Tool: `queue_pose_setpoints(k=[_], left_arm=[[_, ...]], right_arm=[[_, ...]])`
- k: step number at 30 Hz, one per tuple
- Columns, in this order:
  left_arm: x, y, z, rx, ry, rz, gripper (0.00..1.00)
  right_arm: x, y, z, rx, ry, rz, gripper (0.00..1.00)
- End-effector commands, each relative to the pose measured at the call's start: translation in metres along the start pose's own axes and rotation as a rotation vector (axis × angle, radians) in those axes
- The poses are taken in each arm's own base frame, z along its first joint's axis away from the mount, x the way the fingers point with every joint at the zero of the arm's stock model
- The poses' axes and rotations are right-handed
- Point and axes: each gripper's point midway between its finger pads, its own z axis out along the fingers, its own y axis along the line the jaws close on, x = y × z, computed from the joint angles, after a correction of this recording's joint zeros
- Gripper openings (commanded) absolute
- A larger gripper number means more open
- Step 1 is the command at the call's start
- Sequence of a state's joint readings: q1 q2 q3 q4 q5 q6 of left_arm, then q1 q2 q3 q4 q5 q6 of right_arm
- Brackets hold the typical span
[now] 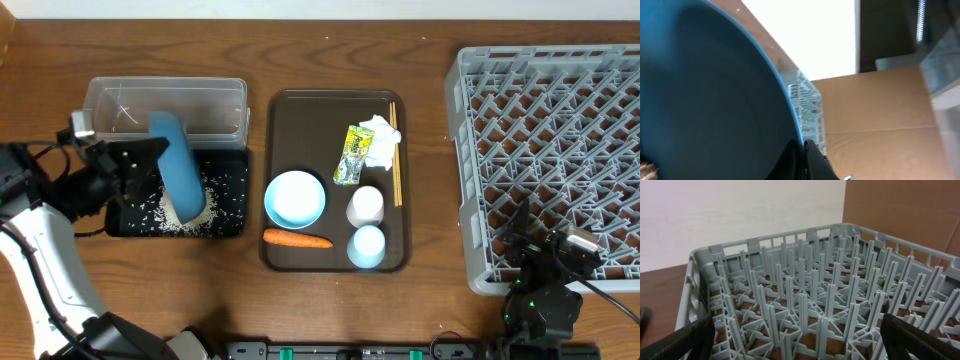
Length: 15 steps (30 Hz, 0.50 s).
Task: Sort waste into correct bins and load items into the dishwasher rack
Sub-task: 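Tilt the teal plate with the left gripper over the black tray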
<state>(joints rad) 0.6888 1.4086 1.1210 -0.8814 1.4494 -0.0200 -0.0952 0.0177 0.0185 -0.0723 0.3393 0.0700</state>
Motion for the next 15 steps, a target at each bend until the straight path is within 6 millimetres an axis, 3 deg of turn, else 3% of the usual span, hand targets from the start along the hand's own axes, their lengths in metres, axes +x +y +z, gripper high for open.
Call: queue_pose_setpoints(k=[1,15], left_arm=[[0.001,-0.004,-0.005,0.087,-0.01,-0.017,0.06],[0.002,0.024,-0.027,0.097,-0.105,-0.114,0.06]], right_arm=[[0.0,0.0,0.0,-0.004,0.007,-0.006,0.99],[0.0,0.0,0.0,-0.004,0.007,-0.006,0.99]])
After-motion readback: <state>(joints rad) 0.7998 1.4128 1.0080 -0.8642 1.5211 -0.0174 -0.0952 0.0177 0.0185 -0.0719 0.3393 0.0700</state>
